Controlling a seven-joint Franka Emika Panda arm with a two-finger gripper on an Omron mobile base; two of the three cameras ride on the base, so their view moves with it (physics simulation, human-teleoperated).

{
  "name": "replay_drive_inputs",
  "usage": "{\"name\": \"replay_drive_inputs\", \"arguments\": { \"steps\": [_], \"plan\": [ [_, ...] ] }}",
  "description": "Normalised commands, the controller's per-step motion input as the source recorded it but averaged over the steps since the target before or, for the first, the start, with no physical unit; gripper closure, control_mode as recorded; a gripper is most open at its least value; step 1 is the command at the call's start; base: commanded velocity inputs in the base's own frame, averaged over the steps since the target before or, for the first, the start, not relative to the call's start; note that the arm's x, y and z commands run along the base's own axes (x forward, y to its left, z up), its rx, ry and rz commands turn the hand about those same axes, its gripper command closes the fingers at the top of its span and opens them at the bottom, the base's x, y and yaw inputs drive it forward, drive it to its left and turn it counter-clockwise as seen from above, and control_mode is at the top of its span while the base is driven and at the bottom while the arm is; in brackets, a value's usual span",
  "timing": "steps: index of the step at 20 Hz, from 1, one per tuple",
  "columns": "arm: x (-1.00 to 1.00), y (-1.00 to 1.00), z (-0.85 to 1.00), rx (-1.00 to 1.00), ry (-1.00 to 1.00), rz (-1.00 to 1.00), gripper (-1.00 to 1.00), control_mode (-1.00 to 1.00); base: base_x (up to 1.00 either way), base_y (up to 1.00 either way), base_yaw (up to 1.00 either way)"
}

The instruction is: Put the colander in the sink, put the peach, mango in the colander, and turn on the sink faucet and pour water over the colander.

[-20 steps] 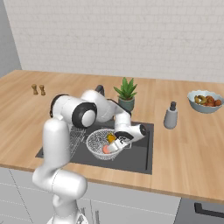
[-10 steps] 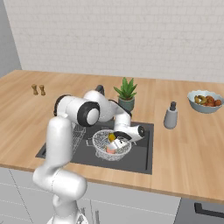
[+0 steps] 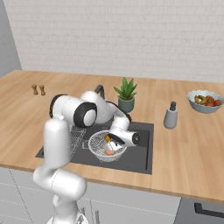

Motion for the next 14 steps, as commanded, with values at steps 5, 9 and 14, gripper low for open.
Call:
{"name": "replay_drive_inputs", "arguments": {
  "steps": [5, 9, 14],
  "plan": [
    [-0.22, 0.0, 0.84, 0.0, 0.0, -0.16, -1.0, -1.0, 0.0, 0.0, 0.0],
    [-0.26, 0.0, 0.99, 0.01, 0.0, -0.11, -1.0, -1.0, 0.0, 0.0, 0.0],
    [-0.16, -0.01, 0.88, 0.08, -0.1, -0.11, -1.0, -1.0, 0.0, 0.0, 0.0]
  ]
}}
